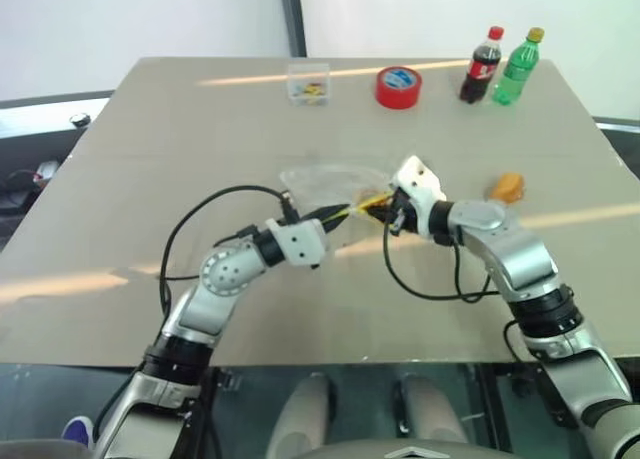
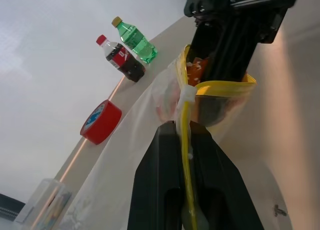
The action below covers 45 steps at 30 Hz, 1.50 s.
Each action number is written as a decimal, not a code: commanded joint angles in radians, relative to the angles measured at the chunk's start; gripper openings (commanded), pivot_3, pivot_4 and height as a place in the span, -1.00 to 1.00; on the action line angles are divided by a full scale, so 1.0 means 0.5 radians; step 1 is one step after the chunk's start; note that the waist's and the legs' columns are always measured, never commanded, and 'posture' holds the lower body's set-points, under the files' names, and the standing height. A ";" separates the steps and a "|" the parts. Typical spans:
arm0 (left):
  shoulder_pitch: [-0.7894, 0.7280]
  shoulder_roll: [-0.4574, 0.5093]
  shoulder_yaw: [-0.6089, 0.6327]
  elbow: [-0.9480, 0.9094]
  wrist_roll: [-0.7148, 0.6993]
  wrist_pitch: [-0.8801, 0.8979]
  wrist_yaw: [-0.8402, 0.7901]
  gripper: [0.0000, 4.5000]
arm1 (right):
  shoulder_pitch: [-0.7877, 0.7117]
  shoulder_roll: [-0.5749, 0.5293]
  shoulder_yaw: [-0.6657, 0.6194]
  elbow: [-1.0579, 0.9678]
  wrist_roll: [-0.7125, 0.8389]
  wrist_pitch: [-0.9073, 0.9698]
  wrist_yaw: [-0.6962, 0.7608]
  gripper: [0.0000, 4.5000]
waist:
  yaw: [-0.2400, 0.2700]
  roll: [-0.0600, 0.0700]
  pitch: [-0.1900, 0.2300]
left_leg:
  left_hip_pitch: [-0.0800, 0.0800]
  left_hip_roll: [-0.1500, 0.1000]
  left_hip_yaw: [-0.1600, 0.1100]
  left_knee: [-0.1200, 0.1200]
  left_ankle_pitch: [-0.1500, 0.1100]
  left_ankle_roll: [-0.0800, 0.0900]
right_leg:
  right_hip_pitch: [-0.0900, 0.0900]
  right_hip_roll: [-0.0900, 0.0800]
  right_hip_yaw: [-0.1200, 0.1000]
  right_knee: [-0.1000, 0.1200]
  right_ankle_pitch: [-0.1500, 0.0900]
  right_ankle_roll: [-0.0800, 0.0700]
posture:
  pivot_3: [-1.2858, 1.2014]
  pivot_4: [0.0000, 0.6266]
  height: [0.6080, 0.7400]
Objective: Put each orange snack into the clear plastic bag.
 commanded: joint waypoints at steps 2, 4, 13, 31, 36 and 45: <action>0.012 0.026 0.011 -0.096 -0.042 -0.051 -0.032 -1.00 | -0.070 0.131 -0.220 0.082 0.145 0.102 -0.094 -0.58 | 0.004 0.000 0.000 | 0.000 0.000 0.000 0.000 0.000 0.000 | 0.000 0.000 0.000 0.000 0.000 0.000 | 0.03 -0.52 1.00; 0.013 0.023 0.011 -0.098 -0.044 -0.051 -0.034 -1.00 | -0.079 0.215 -0.270 0.149 0.186 0.130 -0.143 -0.58 | 0.002 0.000 0.000 | 0.000 -0.001 0.000 0.000 0.000 0.000 | 0.000 0.000 0.000 0.000 0.000 0.000 | 0.03 -0.52 1.00; 0.040 -0.005 0.056 -0.113 -0.023 0.006 0.043 -1.00 | -0.037 0.289 -0.114 0.392 -0.060 -0.209 -0.234 0.03 | -0.029 0.001 0.000 | 0.001 -0.002 0.001 -0.001 0.000 0.000 | 0.000 0.001 0.000 0.001 0.000 0.000 | 0.03 -0.52 1.00; -0.029 -0.056 0.096 0.025 0.121 0.091 0.294 -1.00 | 0.255 -0.132 -0.862 -0.116 0.180 0.037 -0.522 0.94 | -0.039 0.001 0.000 | 0.002 -0.002 0.002 -0.001 0.000 0.000 | 0.000 0.001 0.001 0.002 0.000 0.000 | 0.03 -0.52 1.00; -0.057 -0.056 0.096 0.043 0.131 0.093 0.307 -1.00 | 0.210 -0.028 -0.907 0.093 -0.124 -0.130 -1.051 0.94 | -0.041 0.001 0.000 | 0.002 -0.002 0.004 -0.003 0.000 0.000 | -0.001 0.001 0.003 0.002 0.000 0.000 | 0.03 -0.52 1.00; -0.079 -0.059 0.086 0.048 0.141 0.098 0.312 -1.00 | 0.101 0.115 -0.922 0.419 -0.222 -0.177 -1.354 0.94 | -0.042 0.001 0.000 | 0.002 -0.001 0.006 -0.003 0.000 0.000 | -0.002 0.001 0.006 0.002 0.000 0.000 | 0.03 -0.52 1.00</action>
